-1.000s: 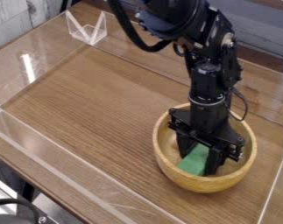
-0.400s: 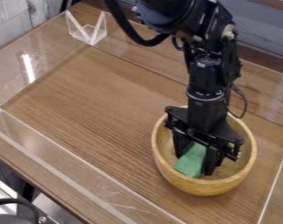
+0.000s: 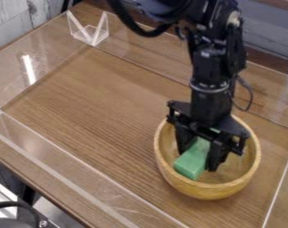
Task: Remove the green block from inside the brown bowl and put it on the table
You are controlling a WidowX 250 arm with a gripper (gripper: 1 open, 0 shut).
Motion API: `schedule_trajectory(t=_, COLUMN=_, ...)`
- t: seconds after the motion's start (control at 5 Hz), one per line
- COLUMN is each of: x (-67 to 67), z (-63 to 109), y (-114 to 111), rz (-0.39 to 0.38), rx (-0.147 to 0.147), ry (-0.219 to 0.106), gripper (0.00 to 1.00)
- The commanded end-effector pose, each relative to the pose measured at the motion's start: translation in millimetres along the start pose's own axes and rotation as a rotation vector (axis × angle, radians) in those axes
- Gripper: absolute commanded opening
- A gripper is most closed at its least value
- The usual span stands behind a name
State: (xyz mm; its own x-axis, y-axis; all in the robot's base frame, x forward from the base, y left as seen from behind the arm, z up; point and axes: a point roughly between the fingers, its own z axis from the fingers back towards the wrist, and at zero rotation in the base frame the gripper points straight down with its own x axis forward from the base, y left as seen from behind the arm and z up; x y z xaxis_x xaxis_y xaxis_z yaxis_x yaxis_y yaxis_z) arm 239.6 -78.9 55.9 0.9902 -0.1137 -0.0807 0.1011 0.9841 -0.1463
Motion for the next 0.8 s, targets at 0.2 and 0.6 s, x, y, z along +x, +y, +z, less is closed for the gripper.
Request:
schedule_trajectory(t=0.2, x=12.7, z=93.1, y=11.7, rz=0.101, rx=0.004, ry=-0.155, gripper=0.00)
schedule_trajectory(t=0.6, x=15.6, z=138.8, y=64.7, rz=0.206, rx=0.023, ry=-0.235, gripper=0.00)
